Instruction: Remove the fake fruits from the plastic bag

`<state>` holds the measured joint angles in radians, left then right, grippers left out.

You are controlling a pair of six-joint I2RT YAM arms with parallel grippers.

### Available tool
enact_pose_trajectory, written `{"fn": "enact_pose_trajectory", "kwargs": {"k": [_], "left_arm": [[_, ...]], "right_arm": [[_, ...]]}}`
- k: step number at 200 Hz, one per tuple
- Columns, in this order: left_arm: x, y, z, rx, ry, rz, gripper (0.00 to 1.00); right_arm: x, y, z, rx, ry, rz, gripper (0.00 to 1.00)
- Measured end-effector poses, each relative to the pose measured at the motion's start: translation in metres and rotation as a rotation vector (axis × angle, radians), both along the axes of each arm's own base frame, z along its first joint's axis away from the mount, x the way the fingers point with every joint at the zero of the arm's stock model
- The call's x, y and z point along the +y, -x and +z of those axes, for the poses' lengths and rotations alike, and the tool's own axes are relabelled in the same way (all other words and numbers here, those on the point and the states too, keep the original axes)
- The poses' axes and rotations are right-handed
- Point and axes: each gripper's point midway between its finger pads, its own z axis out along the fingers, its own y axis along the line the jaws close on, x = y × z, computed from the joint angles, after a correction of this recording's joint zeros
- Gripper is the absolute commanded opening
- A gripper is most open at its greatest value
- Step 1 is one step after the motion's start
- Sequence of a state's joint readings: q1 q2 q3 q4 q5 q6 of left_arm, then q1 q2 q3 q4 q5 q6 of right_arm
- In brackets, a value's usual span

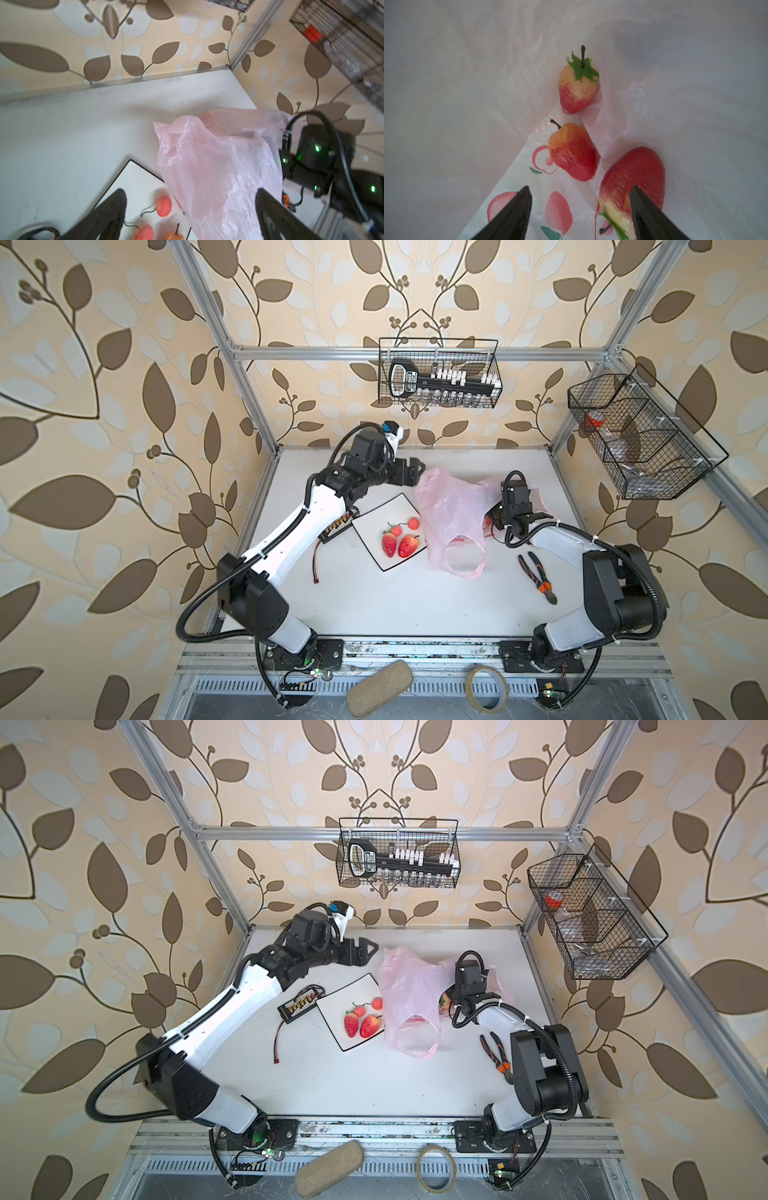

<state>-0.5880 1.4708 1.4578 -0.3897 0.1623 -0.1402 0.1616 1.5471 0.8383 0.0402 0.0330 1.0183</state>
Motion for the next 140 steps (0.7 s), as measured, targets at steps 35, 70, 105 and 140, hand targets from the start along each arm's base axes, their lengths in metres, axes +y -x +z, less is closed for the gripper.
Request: {"fn": "enact_pose_trajectory", "kwargs": {"k": [35,70,105,140], "left_arm": [[-0.049,0.086,-0.037,-0.22,-0.267,-0.376,0.89],[-0.066,0.138,-0.086,-0.324,-0.446,-0.645,0.9],[-0.09,0.187,-0.102,-0.469,-0.529,-0.869,0.97],[-0.113,0.215,-0.114,-0.615,-0.598,-0.993,0.97]], "right_arm": [[0.002,0.0,-0.002,0.005,-0.003,0.013,0.75],[0.003,0.0,-0.002,0.006,-0.005,0.015,0.75],[0.002,0.001,-0.002,0.006,-0.004,0.015,0.75],[0.002,0.001,-0.003,0.009,-0.004,0.015,0.75]]}}
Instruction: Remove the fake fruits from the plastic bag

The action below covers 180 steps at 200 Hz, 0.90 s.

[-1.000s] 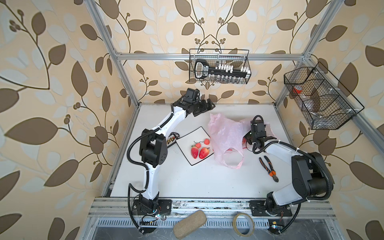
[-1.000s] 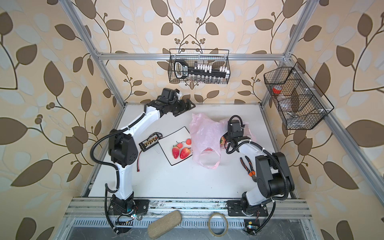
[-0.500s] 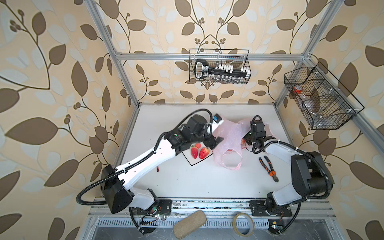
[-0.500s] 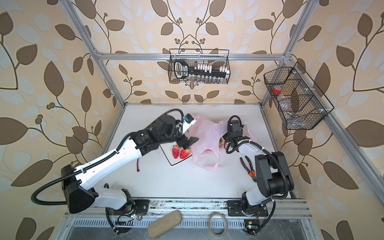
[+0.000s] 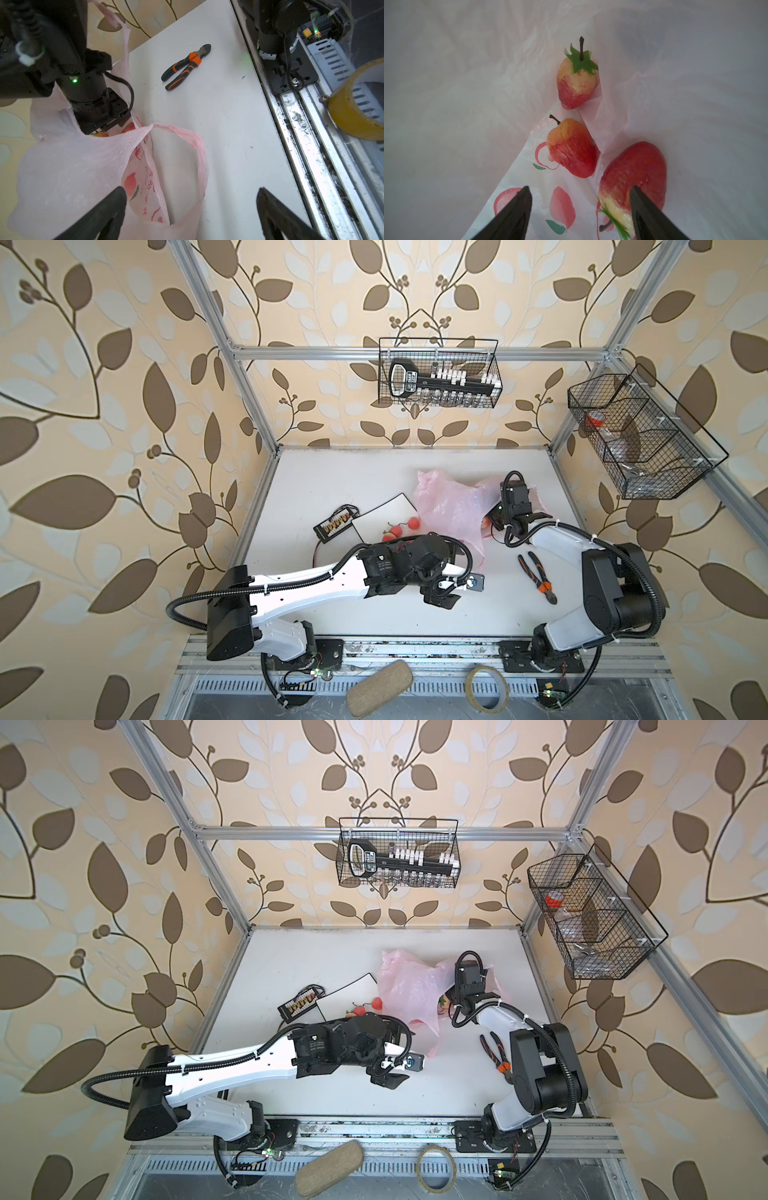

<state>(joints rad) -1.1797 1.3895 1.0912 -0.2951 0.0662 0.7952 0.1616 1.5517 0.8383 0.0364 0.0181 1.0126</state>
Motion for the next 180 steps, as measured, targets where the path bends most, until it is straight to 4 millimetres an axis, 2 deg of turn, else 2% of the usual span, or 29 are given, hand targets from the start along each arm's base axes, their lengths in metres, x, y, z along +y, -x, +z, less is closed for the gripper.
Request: {"fn": "enact_pose_trajectory", "kwargs": {"k": [34,66,83,127,147,165,180], "left_arm": [[-0.008,-0.006,-0.022,-0.078,-0.069,-0.047,0.92],[-0.014,-0.017,-0.062,-0.095,-0.171,-0.045,0.82],[-0.017,-0.022,-0.076,-0.1,-0.213,-0.039,0.74],[-0.023,-0.039,-0.088,-0.172,-0.263,0.006,0.44],[-0.025,-0.048,-0.086,-0.205,-0.264,0.037,0.25],[-0.025,-0.051,-0.084,-0.211,-0.254,0.065,0.0],[-0.027,-0.053,-0.081,-0.209,-0.235,0.077,0.0]], "right_arm": [[0.0,0.0,0.0,0.003,0.001,0.0,0.75],[0.0,0.0,0.0,0.003,0.0,0.0,0.75],[0.0,0.001,-0.001,0.003,-0.001,0.001,0.75],[0.001,0.001,-0.001,0.004,-0.004,0.004,0.75],[0.001,0.001,0.0,0.004,-0.005,0.006,0.75],[0.001,0.001,-0.001,0.005,-0.004,0.006,0.75],[0.001,0.001,-0.001,0.005,-0.004,0.006,0.75]]}}
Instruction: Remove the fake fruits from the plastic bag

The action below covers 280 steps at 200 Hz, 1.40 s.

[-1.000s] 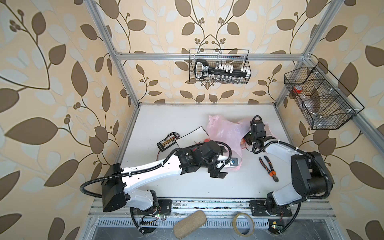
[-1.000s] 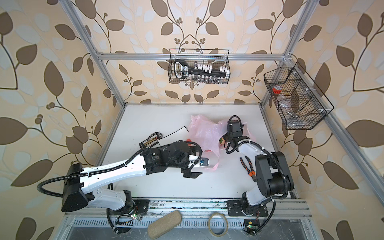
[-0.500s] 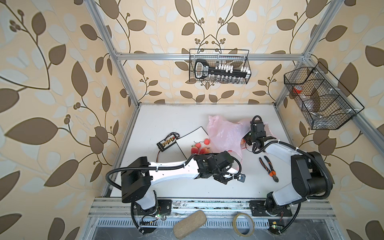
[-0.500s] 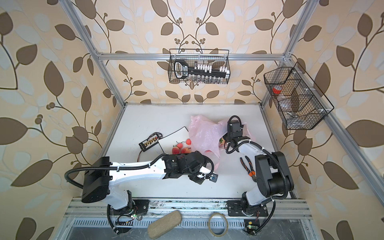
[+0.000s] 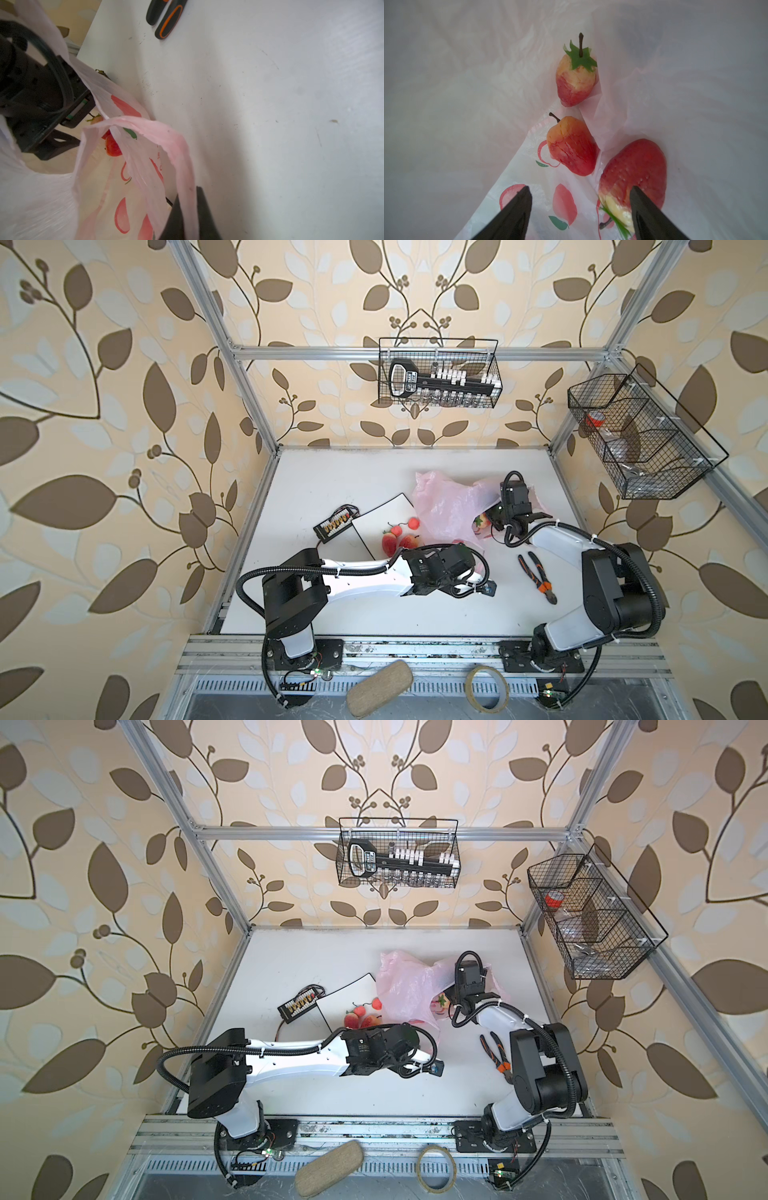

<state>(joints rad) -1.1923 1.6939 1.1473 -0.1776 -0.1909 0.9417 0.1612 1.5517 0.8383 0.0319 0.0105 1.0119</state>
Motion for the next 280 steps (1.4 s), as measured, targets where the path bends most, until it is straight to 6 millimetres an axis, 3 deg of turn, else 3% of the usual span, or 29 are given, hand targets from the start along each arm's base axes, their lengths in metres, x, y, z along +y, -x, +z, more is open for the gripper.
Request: {"fn": "enact_pose_trajectory", "kwargs": {"k": [27,67,91,110,147,181,209,243,280], "left_arm": [[-0.002,-0.001,0.021,0.018,0.116,0.058,0.0],[0.003,-0.01,0.09,0.116,0.476,0.204,0.0],[0.031,-0.046,0.126,0.23,0.719,0.362,0.0],[0.052,-0.074,0.14,0.305,0.873,0.483,0.0],[0.073,-0.1,0.137,0.489,1.039,0.637,0.0],[0.08,-0.107,0.136,0.601,1.105,0.69,0.0],[0.075,-0.101,0.138,0.658,1.115,0.663,0.0],[0.065,-0.089,0.137,0.713,1.082,0.591,0.0],[0.044,-0.062,0.124,0.734,0.98,0.48,0.0]], "right_arm": [[0.0,0.001,-0.001,0.005,0.005,0.003,0.75],[-0.001,0.005,0.004,0.002,0.024,0.02,0.76],[-0.002,0.009,0.005,0.013,0.044,0.033,0.76],[-0.004,0.012,0.003,0.029,0.059,0.037,0.77],[-0.01,0.019,0.008,0.034,0.092,0.027,0.77],[-0.016,0.031,0.001,0.087,0.13,0.018,0.76],[-0.015,0.039,-0.005,0.132,0.152,0.022,0.76],[-0.008,0.033,-0.006,0.143,0.157,0.037,0.76],[-0.002,0.027,-0.021,0.179,0.179,0.061,0.75]]}}
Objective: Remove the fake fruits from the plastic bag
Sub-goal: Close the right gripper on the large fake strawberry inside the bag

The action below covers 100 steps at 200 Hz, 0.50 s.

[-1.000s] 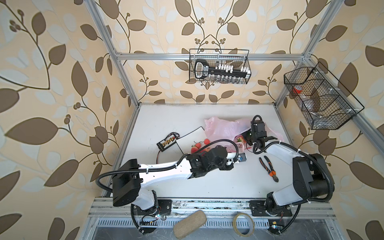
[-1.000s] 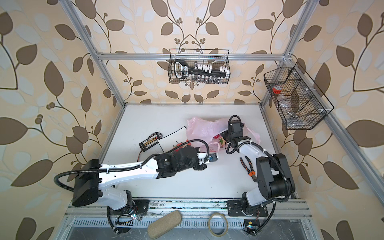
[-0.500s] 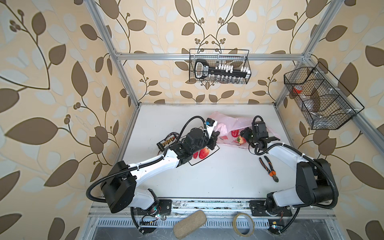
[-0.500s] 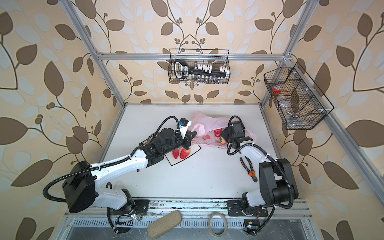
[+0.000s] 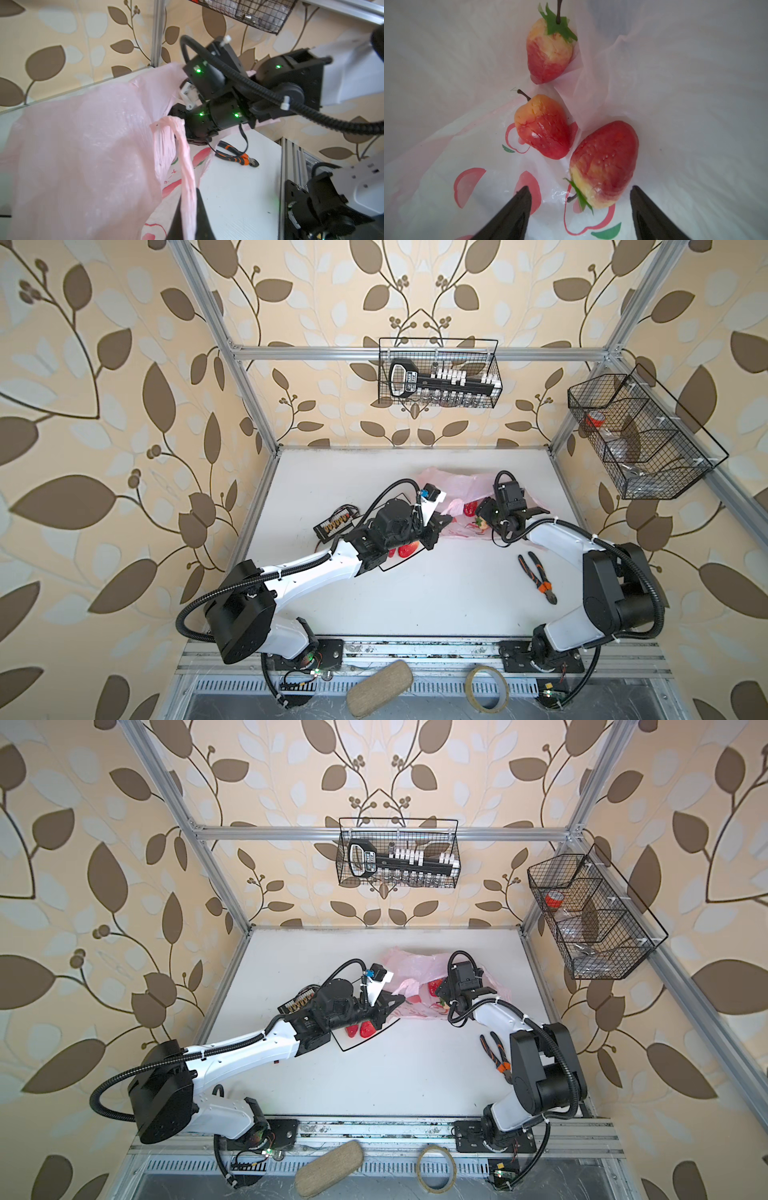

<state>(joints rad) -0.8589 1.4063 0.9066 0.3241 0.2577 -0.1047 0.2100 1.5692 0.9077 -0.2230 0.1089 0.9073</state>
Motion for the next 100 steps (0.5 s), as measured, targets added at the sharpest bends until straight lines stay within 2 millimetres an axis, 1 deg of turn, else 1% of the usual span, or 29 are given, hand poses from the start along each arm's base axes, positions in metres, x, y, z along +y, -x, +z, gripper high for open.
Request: {"fn": "enact_pose_trajectory", "kwargs": {"k": [19,37,69,100], "left_arm": [[-0.007,0.011,-0.014,0.004,-0.047,-0.053,0.0],[-0.01,0.016,-0.023,0.007,-0.075,-0.083,0.0],[-0.01,0.019,-0.027,-0.001,-0.094,-0.107,0.0],[-0.011,0.023,-0.027,-0.009,-0.097,-0.136,0.0]], "right_arm": [[0.006,0.002,-0.009,0.023,0.025,0.037,0.75],[0.015,0.002,-0.011,0.03,0.05,0.083,0.74],[0.025,0.002,-0.01,0.022,0.084,0.149,0.73],[0.021,0.003,-0.017,0.039,0.118,0.156,0.74]]}}
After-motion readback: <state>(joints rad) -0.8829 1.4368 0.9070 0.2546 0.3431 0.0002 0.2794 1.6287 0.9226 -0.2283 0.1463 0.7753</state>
